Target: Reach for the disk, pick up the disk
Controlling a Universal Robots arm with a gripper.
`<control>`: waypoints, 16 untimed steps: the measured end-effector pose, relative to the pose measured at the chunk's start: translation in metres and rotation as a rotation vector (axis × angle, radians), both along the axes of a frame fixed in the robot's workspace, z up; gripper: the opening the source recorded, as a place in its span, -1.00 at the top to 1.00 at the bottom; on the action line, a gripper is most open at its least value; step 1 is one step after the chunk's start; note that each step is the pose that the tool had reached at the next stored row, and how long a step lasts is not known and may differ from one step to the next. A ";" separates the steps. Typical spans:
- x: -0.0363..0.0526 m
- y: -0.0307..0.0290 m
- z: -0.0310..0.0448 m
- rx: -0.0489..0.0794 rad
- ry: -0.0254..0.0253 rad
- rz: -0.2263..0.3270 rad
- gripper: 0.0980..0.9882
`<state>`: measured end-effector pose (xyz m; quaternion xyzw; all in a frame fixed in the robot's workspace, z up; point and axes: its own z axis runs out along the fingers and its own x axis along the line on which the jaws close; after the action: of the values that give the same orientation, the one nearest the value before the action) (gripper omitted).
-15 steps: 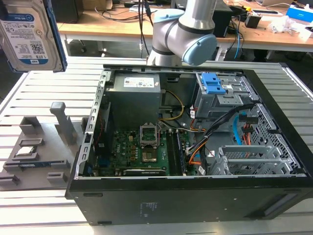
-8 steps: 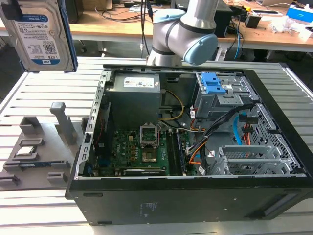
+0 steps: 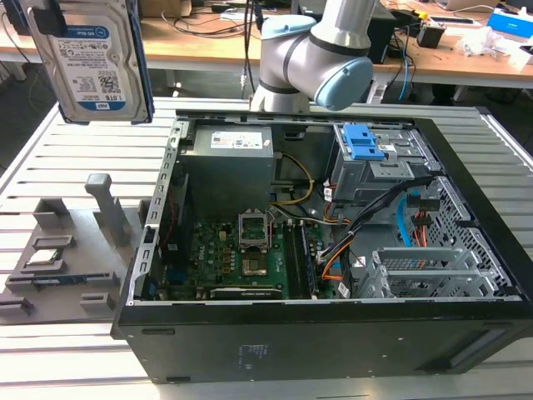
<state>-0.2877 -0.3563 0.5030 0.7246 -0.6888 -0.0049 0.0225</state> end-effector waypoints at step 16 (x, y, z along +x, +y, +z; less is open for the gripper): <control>0.0407 0.0000 -0.0001 0.000 -0.0001 0.000 0.40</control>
<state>-0.2470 -0.3563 0.5029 0.7246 -0.6888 -0.0049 0.0224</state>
